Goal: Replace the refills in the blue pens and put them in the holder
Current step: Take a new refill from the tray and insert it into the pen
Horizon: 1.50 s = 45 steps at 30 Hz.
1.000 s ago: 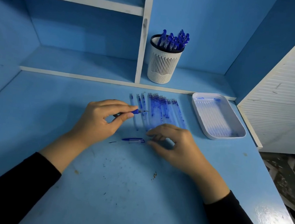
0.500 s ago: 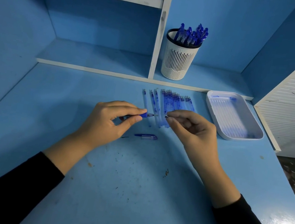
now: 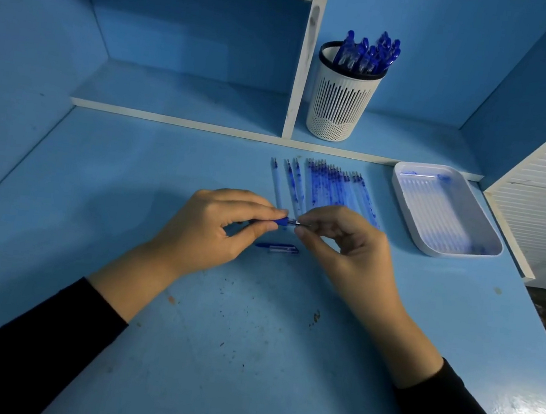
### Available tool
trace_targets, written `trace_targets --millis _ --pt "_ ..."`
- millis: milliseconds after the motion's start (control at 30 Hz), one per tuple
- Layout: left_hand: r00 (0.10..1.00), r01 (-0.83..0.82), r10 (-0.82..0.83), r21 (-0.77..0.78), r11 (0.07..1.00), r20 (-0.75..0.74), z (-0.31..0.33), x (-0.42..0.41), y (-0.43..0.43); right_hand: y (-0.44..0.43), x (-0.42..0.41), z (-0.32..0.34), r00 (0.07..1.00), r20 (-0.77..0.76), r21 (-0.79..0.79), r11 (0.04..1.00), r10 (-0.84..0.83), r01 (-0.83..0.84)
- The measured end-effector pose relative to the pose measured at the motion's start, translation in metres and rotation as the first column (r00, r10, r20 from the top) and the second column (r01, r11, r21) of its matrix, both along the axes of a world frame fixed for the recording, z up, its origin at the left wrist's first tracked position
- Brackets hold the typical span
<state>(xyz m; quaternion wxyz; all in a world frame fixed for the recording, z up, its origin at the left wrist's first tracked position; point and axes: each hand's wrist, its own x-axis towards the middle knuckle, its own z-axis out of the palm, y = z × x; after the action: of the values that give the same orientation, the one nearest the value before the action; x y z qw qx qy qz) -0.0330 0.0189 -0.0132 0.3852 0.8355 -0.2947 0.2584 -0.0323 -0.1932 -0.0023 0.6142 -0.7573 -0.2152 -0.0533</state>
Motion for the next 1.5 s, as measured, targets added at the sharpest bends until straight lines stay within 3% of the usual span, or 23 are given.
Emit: trace_targets --millis 233,367,567,700,833,967,1100,1500 --pt "1.0 0.014 -0.015 0.015 1.0 0.021 0.002 -0.0006 0.0007 0.0014 -0.0003 -0.001 0.995 0.061 -0.171 0.982 -0.075 0.084" --pt "1.0 0.015 -0.015 0.009 1.0 0.012 0.0025 0.0003 0.001 -0.0054 0.0023 0.0021 0.999 -0.02 -0.057 0.997 0.049 -0.05" --pt "1.0 0.021 -0.021 0.014 1.0 0.015 0.0022 0.0003 0.0019 -0.006 0.0032 0.0009 0.998 0.063 -0.175 0.985 0.022 -0.011" --pt "1.0 0.023 -0.023 0.012 1.0 0.008 0.0031 0.0007 0.001 -0.0054 0.0023 0.0014 0.996 0.02 -0.103 0.991 0.083 -0.08" --pt "1.0 0.018 -0.019 0.012 1.0 0.008 0.0023 0.0006 0.0014 -0.0026 0.0008 0.001 0.998 0.063 -0.161 0.987 0.032 -0.022" --pt "1.0 0.02 -0.02 0.011 1.0 -0.007 0.0022 0.0014 0.0023 -0.0026 0.0013 0.0018 0.998 0.032 -0.093 0.995 0.045 -0.041" --pt "1.0 0.013 -0.013 0.009 1.0 0.009 0.0022 0.0011 0.0025 -0.0016 0.0011 -0.0003 0.994 0.106 -0.178 0.984 -0.007 0.026" --pt "1.0 0.016 -0.016 0.021 1.0 0.003 0.0027 0.001 0.0019 -0.0021 0.0002 0.0011 0.998 0.059 -0.143 0.989 -0.036 0.044"
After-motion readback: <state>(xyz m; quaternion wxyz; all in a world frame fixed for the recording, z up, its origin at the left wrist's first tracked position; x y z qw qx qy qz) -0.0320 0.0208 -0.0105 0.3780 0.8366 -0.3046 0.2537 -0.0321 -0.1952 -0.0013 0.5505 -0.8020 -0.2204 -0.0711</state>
